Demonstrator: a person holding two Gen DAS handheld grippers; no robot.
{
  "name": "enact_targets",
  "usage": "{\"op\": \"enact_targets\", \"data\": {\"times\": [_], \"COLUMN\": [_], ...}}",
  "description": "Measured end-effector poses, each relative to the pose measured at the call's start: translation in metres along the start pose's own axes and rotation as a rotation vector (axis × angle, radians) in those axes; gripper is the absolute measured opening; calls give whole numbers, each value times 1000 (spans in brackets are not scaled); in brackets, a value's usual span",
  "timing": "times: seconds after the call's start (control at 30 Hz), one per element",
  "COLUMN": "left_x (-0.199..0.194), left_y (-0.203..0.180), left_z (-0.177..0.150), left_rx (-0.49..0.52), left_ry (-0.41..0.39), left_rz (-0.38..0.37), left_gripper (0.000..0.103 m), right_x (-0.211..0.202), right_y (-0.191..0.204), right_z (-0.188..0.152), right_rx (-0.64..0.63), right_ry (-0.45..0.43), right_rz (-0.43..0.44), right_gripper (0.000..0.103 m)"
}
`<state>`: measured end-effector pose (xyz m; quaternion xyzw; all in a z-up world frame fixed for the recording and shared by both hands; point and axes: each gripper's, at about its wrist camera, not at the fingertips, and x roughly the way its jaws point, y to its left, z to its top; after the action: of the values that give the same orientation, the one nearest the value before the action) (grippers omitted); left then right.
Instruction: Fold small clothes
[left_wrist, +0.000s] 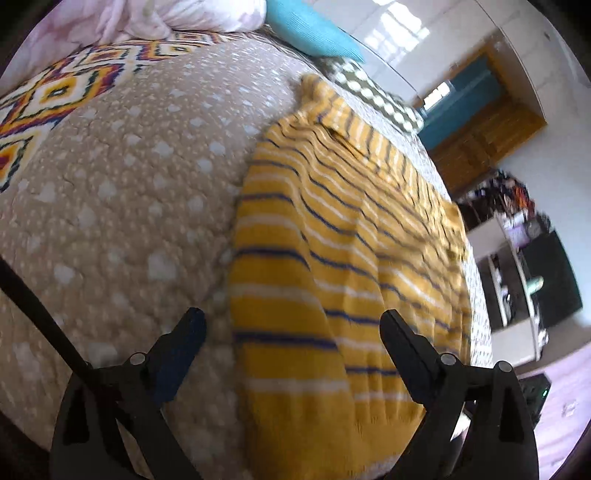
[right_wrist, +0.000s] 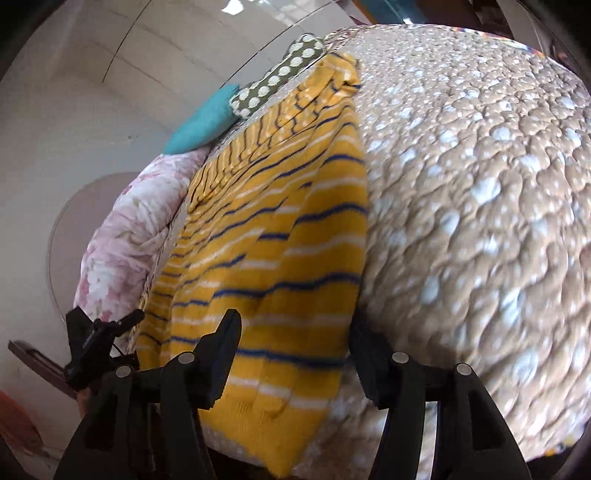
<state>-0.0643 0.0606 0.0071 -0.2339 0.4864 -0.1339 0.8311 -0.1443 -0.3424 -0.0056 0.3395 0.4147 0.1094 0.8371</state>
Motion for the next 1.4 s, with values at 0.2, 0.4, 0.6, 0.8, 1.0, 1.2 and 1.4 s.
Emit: {"op": "enact_targets", "data": {"times": [0.2, 0.4, 0.6, 0.8, 1.0, 1.2, 1.4], "left_x": [-6, -41, -60, -85, -113, -120, -127], "left_y": [-14, -18, -13, -13, -12, -25, -34], "left_z": [-18, -33, -50, -53, -54, -52, -51], "left_rx": [94, 138, 143, 186, 185, 223, 256], "left_ry": [63, 24, 28, -41, -136, -198, -275], "left_rz": [119, 193, 228, 328, 422, 477, 535], "left_gripper": [8, 8, 21, 50, 74, 86, 88], "right_x": [8, -3, -18, -35, -48, -10, 22], "right_y": [17, 16, -2, -6, 12, 60, 59], "right_z": [-19, -33, -47, -46, -25, -11, -23], "right_rx": [-19, -29, 2, -17, -115, -264, -302], "right_ry": [37, 92, 110, 86, -16, 17, 103], "right_rz": [19, -43, -87, -160, -253, -238, -318], "right_gripper": [57, 9, 8, 10, 11, 11, 11]}}
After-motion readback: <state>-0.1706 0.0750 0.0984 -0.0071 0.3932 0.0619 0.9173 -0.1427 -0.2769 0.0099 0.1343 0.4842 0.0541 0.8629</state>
